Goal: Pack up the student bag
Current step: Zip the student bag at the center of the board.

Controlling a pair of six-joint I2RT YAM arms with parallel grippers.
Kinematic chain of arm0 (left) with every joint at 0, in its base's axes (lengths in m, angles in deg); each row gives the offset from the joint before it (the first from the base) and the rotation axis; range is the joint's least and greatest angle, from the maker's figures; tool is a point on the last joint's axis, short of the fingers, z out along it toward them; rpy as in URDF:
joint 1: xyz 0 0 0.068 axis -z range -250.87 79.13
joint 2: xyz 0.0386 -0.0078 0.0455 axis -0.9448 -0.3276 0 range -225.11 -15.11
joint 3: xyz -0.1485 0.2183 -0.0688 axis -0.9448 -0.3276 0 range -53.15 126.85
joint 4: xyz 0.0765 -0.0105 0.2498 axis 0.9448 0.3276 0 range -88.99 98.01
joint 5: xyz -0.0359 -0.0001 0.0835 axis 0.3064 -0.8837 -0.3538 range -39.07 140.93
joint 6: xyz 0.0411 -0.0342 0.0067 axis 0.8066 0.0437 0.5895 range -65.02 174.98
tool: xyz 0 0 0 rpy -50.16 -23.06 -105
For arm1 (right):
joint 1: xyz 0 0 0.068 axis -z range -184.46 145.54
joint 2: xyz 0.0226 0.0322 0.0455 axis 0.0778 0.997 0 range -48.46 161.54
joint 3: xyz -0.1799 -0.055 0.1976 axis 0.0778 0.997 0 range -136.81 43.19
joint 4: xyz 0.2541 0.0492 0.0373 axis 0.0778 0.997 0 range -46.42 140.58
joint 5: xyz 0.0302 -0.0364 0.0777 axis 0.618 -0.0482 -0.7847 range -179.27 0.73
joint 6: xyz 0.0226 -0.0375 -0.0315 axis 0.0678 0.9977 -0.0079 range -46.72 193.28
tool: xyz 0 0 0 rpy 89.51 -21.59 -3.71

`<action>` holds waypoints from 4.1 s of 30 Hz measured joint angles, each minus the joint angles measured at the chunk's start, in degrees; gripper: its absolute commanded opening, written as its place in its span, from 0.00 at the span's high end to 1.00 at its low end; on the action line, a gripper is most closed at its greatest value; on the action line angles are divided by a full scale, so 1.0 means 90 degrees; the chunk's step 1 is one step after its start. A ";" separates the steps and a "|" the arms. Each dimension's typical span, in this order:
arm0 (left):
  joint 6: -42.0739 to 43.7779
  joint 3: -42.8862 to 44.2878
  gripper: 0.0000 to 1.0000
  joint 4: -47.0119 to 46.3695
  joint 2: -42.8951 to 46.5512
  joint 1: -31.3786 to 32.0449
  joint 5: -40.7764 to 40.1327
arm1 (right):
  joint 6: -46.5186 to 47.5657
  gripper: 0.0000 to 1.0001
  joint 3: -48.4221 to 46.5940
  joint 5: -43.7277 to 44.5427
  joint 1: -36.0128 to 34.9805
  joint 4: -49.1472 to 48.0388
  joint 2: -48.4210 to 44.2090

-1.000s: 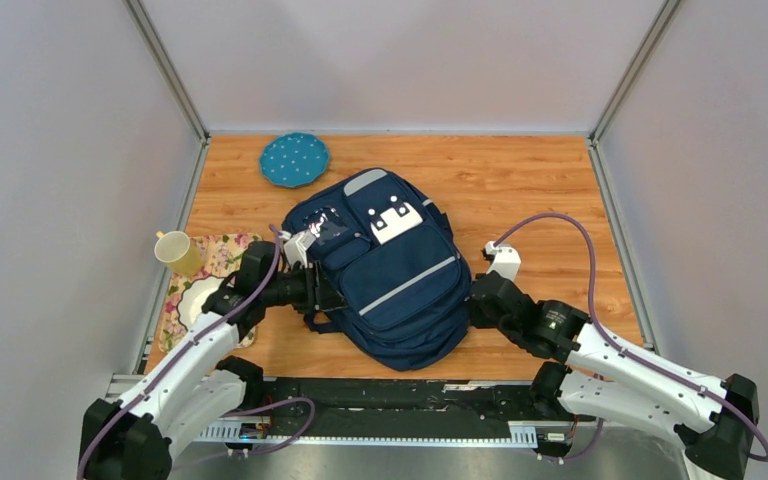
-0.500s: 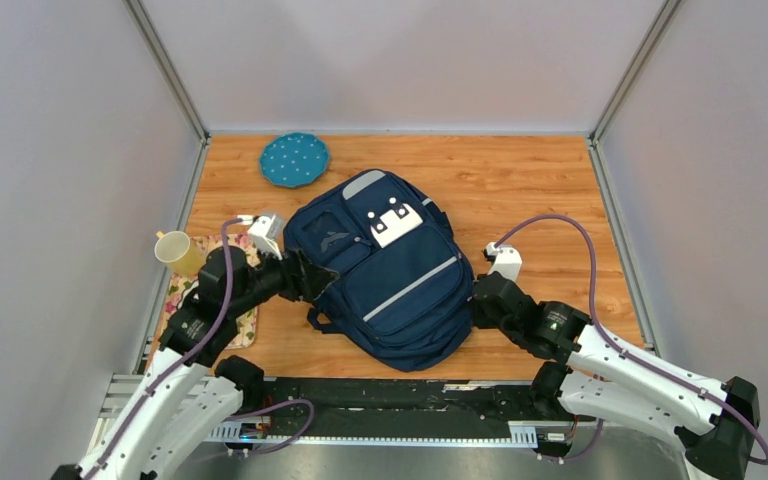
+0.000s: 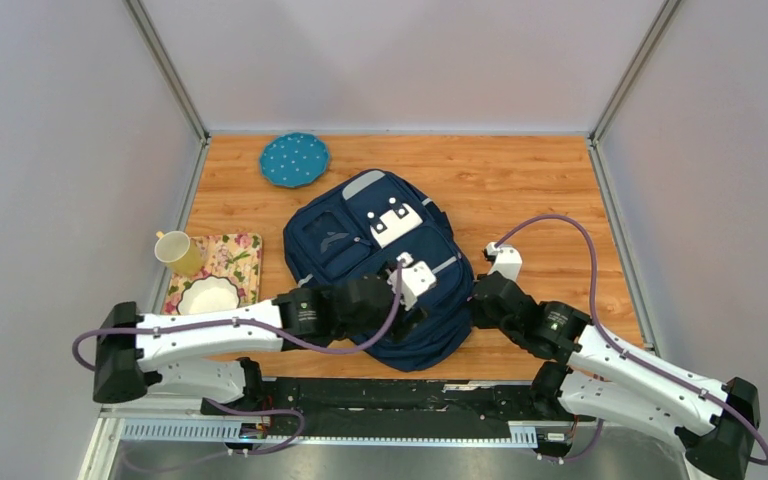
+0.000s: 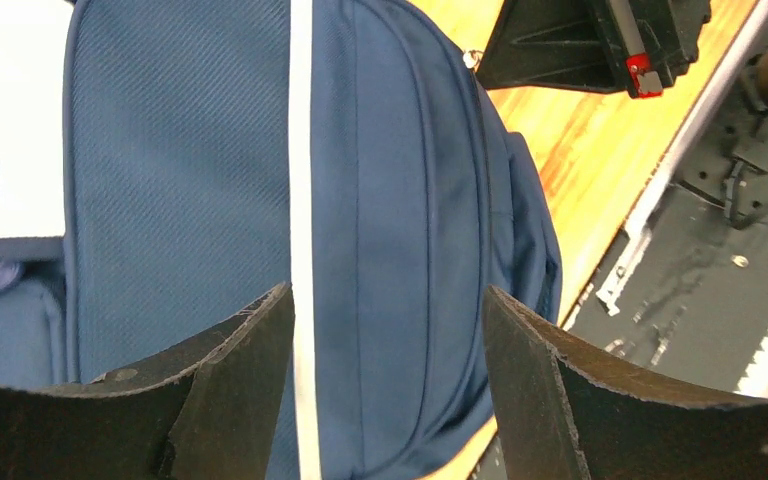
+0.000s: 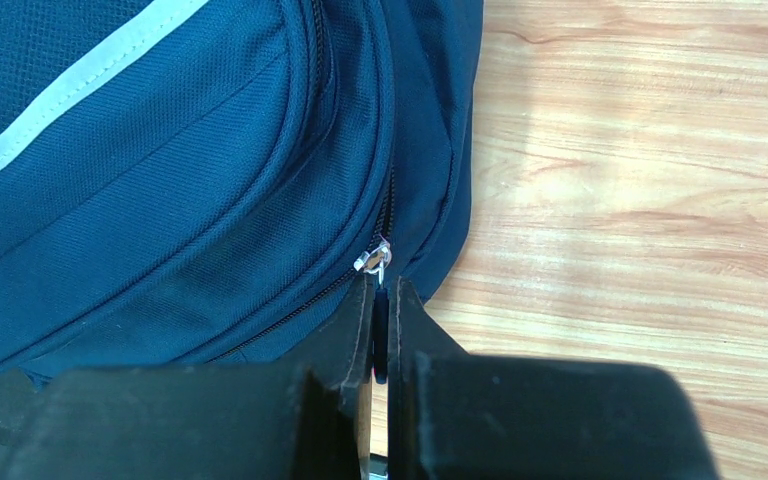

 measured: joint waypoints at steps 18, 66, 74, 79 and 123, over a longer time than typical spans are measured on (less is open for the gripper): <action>0.1455 0.0384 0.23 -0.1498 -0.2103 0.0389 -0.1224 | -0.0002 1.00 0.0000 -0.0073 0.0007 0.0002 -0.0291; 0.2497 -0.3109 1.00 -0.1695 0.2596 0.0163 0.1535 | 0.1462 1.00 -0.0005 -0.2091 0.0442 -0.1520 -0.0114; 0.2404 -0.3152 1.00 -0.1702 0.2696 0.0165 0.1246 | 0.1654 1.00 -0.0104 -0.2358 0.0697 -0.1812 0.0321; 0.2351 -0.3186 1.00 -0.1732 0.2854 0.0168 0.1081 | 0.1722 1.00 -0.0136 -0.2433 0.0765 -0.1957 0.0338; 0.2113 -0.3356 1.00 -0.0678 0.4289 -0.0049 0.0967 | 0.1919 1.00 -0.0634 -0.2589 0.0374 -0.1921 0.1001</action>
